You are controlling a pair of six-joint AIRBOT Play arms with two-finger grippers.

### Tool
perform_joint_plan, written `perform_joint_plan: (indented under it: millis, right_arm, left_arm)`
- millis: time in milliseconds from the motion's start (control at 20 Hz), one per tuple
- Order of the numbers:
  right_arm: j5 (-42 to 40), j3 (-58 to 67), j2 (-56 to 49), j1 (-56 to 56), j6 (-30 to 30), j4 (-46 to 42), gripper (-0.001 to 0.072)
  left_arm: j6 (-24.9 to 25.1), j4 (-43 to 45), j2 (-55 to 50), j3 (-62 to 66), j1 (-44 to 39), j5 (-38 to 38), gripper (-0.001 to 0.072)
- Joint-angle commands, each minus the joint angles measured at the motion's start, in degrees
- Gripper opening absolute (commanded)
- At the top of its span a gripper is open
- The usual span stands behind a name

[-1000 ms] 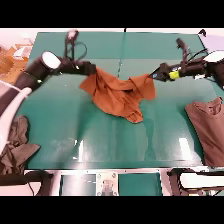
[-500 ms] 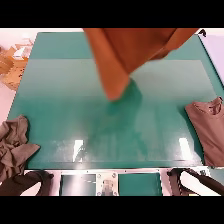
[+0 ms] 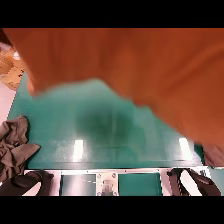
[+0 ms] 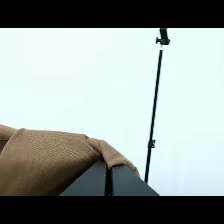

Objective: Fold the shirts.

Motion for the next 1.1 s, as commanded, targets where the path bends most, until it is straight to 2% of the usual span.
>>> perform_joint_plan:
  millis: [0, 100, 250, 500, 650, 850, 900, 950, 1000, 1050]
  right_arm:
    - [-1.6, -5.2, -0.3, -0.2, 0.1, -1.9, 0.0016]
    - [-1.7, -11.6, -1.7, -0.2, -0.6, -1.4, 0.0016]
    - [-2.6, -23.5, -5.3, 0.0, -5.3, 2.3, 0.0017]
    - [-15.3, -39.9, -20.5, 7.3, -12.4, 2.8, 0.0017]
    - [-21.3, -39.5, -35.8, 12.1, -12.6, 2.8, 0.0017]
    - [-20.7, -33.4, -51.4, 14.6, -12.6, 4.2, 0.0020]
    - [-19.8, -32.5, -53.1, 14.6, -12.1, 4.2, 0.0116]
    - [-19.0, -32.1, -53.9, 14.0, -12.0, 4.1, 0.0248]
    - [-18.0, -32.0, -53.8, 13.0, -12.0, 4.1, 0.0266]
    - [-14.9, -31.5, -53.5, 11.2, -11.9, 4.1, 0.0267]
  left_arm:
    - [-0.1, 3.8, 0.0, -3.7, 0.1, 0.2, 0.0019]
    - [-1.4, 6.0, -2.6, -7.8, 0.1, 0.0, 0.0019]
    - [-1.6, 6.2, -11.1, -13.0, 0.1, -0.8, 0.0020]
    - [-1.6, 6.1, -36.0, -15.1, 0.1, 3.0, 0.0020]
    - [-1.6, 1.9, -49.2, -15.1, 0.1, 8.4, 0.0020]
    - [-1.6, -4.2, -57.3, -15.1, 0.1, 13.7, 0.0021]
    - [-1.6, -4.2, -57.8, -15.1, 0.1, 13.5, 0.0022]
    - [-1.6, -4.1, -57.7, -15.1, 0.1, 12.9, 0.0053]
    - [-1.6, -3.2, -57.4, -14.5, 0.1, 11.5, 0.0326]
    - [-1.6, -1.5, -56.7, -13.4, 0.3, 9.1, 0.0520]
